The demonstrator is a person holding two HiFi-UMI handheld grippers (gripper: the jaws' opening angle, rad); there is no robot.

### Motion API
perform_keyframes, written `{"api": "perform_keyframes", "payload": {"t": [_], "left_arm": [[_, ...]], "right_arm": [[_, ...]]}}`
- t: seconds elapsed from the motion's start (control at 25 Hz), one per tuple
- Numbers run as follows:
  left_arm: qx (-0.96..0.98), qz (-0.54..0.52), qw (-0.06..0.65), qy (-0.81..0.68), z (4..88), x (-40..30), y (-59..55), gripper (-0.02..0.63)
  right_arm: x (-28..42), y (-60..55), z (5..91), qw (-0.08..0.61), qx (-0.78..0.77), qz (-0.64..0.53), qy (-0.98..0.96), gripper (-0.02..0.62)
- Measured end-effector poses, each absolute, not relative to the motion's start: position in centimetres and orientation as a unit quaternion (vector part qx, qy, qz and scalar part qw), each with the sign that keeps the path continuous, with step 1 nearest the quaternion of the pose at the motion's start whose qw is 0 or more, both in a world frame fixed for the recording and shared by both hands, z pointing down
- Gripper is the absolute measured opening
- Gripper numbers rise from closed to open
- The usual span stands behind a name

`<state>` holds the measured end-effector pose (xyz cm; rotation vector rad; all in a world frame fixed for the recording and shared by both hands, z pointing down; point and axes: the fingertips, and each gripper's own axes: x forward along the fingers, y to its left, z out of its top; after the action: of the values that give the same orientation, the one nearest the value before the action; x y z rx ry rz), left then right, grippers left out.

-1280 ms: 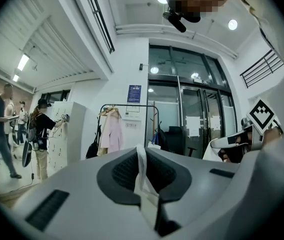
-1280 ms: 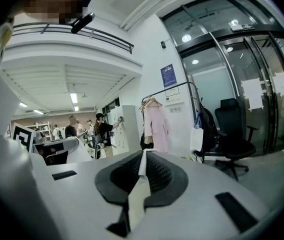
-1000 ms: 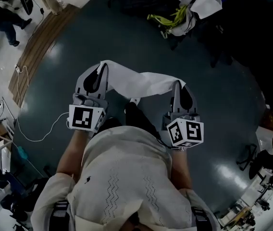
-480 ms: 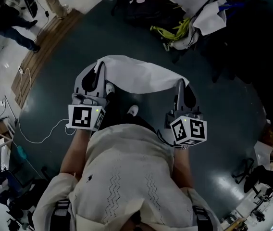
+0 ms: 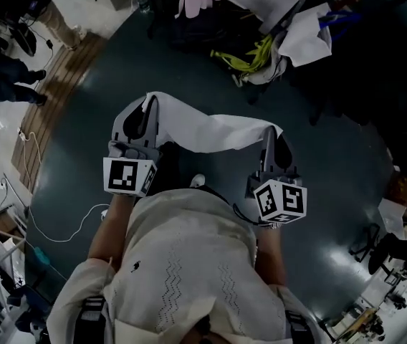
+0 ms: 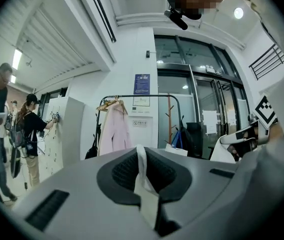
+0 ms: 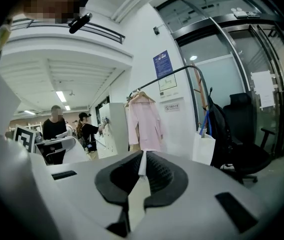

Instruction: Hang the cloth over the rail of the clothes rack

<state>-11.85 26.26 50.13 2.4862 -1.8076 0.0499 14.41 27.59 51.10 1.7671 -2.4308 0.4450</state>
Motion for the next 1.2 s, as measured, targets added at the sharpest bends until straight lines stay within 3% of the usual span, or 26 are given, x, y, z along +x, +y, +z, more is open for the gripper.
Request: {"api": "perform_keyframes", "payload": {"t": [0.56,1.2], "left_arm": [[0.855,-0.004,0.028,-0.518,48.1,-18.8,7.8,0.018],[0.857,0.030,0.021,-0.514,50.0,-14.1,-10.3,0.018]], "right_arm": [[7.6,14.3,49.5,0.047,0.652,0.143,-0.743,0.023],[12.7,-4.6,51.9,0.041,0.656,0.147,-0.739,0.023]]}}
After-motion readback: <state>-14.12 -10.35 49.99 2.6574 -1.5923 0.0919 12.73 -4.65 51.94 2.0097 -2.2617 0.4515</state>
